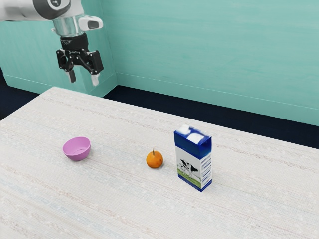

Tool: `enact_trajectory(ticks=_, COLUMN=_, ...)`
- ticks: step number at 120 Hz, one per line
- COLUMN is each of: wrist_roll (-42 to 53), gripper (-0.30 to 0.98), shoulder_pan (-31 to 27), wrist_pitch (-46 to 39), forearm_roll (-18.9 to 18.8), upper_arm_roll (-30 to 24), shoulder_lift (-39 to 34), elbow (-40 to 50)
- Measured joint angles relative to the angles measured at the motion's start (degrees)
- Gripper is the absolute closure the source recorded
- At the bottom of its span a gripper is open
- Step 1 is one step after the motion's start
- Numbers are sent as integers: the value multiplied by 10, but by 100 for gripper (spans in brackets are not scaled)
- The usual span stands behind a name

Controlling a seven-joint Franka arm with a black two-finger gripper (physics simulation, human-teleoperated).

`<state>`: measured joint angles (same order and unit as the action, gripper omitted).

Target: Place the pear in the bowl.

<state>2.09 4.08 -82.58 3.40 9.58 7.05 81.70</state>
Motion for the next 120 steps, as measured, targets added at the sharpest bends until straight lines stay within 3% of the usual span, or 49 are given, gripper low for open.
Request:
enact_trajectory(ticks=10, wrist_roll=1, gripper=1, shoulder_pan=-6, wrist_pitch=-17, forearm_roll=-8, upper_arm_roll=-25, shoulder_lift=-8, elbow=7)
enact_trajectory(ticks=40, wrist_roll=4, gripper=1, shoulder_pan=-6, wrist_pitch=-45, forearm_roll=-16, upper_arm_roll=-27, shoulder_lift=11, elbow=3)
enact_trajectory(ticks=60, wrist_roll=6, gripper=1, shoulder_pan=36, wrist_pitch=-123, forearm_roll=-36, upper_arm_roll=-28, shoulder_lift=4, elbow=114)
enact_trajectory(ticks=81, wrist_roll=7, gripper=1, shoulder_pan=55, wrist_pitch=-222, forearm_roll=-32, upper_arm_roll=-27, shoulder_lift=-2, elbow=224)
enact_trajectory(ticks=120, wrist_roll=18, gripper=1, shoulder_pan=89, wrist_pitch=-370, forearm_roll=0, upper_arm_roll=-26, shoulder_lift=48, elbow=278)
